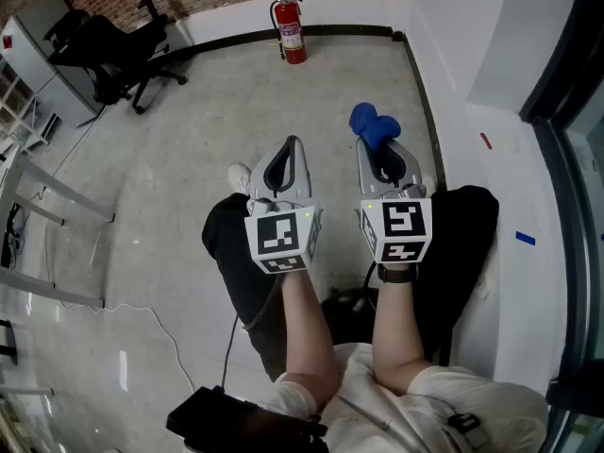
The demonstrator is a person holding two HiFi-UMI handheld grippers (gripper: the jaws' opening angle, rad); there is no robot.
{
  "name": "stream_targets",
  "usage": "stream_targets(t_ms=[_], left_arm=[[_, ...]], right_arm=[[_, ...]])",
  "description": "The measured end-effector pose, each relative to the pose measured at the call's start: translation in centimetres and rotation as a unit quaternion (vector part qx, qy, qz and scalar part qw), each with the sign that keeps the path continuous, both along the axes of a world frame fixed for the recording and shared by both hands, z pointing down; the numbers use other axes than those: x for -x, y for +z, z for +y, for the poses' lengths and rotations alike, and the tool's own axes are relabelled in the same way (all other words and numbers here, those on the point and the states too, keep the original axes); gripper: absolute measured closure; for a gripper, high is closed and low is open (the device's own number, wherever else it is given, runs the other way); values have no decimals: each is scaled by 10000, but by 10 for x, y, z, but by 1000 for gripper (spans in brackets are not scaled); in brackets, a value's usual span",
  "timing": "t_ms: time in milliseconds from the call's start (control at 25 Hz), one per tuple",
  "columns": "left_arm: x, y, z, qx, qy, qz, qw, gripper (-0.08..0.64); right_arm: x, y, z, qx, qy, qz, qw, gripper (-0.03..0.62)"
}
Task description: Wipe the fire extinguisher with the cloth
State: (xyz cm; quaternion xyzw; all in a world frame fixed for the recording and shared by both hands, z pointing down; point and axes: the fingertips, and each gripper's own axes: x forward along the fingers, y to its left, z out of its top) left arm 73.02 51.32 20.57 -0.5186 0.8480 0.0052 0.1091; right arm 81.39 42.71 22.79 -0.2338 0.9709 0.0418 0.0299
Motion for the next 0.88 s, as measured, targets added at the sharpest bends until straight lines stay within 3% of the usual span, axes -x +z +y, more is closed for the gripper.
stream_targets(t_ms=[200, 480, 680, 880], left_arm=[[17, 22, -25, 151, -42, -69, 9999, 560], [85, 39, -56, -9, 34, 750, 9972, 560], [123, 66, -89, 116, 12, 861, 9962, 560], [159, 88, -116, 275, -26, 1188, 9925, 560]], right_arm=[[31, 17, -16, 106, -214, 127, 9996, 525], [106, 44, -43, 536, -566, 121, 9969, 525], [156, 69, -55, 381, -985, 453, 9934, 525], [188, 86, -86, 906, -1023, 213, 9904, 525]])
